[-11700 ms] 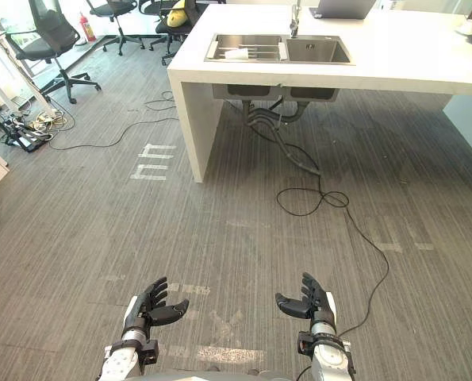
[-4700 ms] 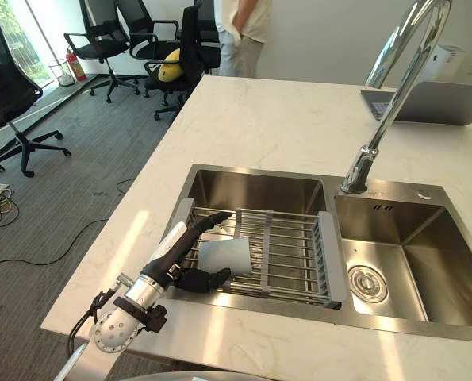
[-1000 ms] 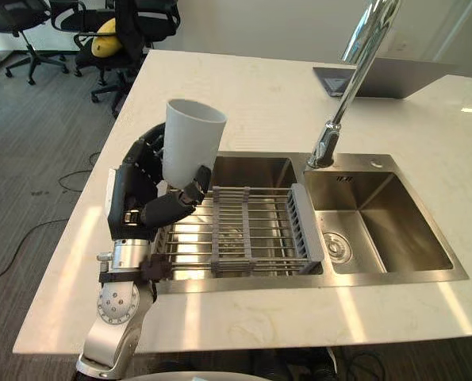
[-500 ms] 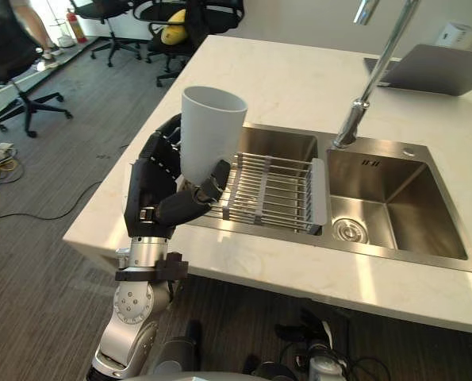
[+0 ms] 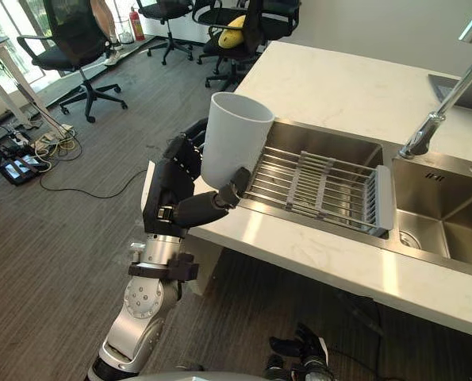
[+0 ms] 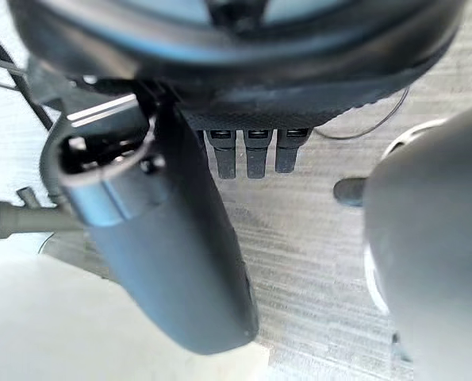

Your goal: Walk over to the sink, pick up the cup, carry it to the dishwasher, place the cup inside the dishwasher, then close the dishwasher door

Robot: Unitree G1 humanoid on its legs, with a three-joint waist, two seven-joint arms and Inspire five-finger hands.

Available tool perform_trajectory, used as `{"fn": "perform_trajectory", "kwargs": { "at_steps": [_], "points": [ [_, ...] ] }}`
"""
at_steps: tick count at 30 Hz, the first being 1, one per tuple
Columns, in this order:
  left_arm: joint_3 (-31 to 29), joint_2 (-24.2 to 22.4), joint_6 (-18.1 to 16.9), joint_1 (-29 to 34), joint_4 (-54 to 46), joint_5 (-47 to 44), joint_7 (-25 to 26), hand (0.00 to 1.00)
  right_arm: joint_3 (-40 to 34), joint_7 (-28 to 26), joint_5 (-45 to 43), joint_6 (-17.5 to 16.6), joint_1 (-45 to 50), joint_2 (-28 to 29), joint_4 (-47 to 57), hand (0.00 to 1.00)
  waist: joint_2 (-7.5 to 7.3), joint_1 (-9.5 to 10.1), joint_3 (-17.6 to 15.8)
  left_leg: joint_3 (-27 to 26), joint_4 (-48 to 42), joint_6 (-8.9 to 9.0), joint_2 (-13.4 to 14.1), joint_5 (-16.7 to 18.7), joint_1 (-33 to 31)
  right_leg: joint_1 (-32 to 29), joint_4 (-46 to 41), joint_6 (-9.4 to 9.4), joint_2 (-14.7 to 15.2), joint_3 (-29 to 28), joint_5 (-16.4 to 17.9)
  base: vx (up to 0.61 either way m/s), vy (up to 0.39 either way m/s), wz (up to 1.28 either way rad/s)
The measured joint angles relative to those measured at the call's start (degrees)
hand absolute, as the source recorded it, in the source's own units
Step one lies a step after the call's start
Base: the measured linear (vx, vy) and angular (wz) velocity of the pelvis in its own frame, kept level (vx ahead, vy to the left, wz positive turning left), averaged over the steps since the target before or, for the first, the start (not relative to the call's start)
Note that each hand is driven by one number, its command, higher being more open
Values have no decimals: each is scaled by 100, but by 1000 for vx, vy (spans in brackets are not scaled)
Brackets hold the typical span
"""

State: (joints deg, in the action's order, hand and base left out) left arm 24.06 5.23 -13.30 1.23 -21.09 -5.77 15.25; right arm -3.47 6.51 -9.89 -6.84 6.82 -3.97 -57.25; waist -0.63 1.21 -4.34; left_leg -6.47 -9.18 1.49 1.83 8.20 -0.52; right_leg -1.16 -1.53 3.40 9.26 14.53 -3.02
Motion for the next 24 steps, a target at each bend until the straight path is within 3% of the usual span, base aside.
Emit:
{"fn": "perform_trajectory", "kwargs": {
  "at_steps": [5,8,10,12,15,17,24],
  "points": [
    [8,2,0,12,0,3,-20,30,68,23,3,7,16,-30,3,90,4,-52,6,-42,-71,-51,39,83,2,-16,-95,-4,-27,-60,30,-24,-4,-7],
    [9,-2,0,20,0,3,-20,30,176,26,3,27,37,-47,175,90,3,-82,4,96,-148,-78,-11,115,-12,-164,-613,15,68,-89,313,-13,4,23],
    [9,2,0,21,-1,5,-15,30,299,19,-6,36,129,-48,568,90,-20,-158,4,498,-263,-101,-169,107,-134,-306,-1079,-32,82,-1056,731,-3,32,87],
    [4,0,-2,63,-2,5,4,30,410,-2,-10,28,156,-66,905,90,-16,-186,25,814,-374,-101,-269,103,-289,-318,-1225,134,79,-1275,987,2,-46,93],
    [-2,4,-8,272,-1,4,57,30,667,-54,-20,-29,74,-138,1297,90,115,11,122,1061,-335,-29,-244,27,-432,-344,-1237,119,41,-1029,1043,25,-89,48],
    [8,6,-9,362,-2,0,55,30,846,-49,-20,-40,4,-140,1540,90,121,84,131,1222,-220,20,-231,-82,-466,-336,-1214,141,24,-861,1028,50,-101,50],
    [-11,12,-8,651,5,-216,75,30,1296,-7,-16,-194,-92,-74,1977,90,124,137,132,1710,-211,252,-238,-392,-687,267,-849,84,-58,-192,1047,14,-75,89]
  ]
}}
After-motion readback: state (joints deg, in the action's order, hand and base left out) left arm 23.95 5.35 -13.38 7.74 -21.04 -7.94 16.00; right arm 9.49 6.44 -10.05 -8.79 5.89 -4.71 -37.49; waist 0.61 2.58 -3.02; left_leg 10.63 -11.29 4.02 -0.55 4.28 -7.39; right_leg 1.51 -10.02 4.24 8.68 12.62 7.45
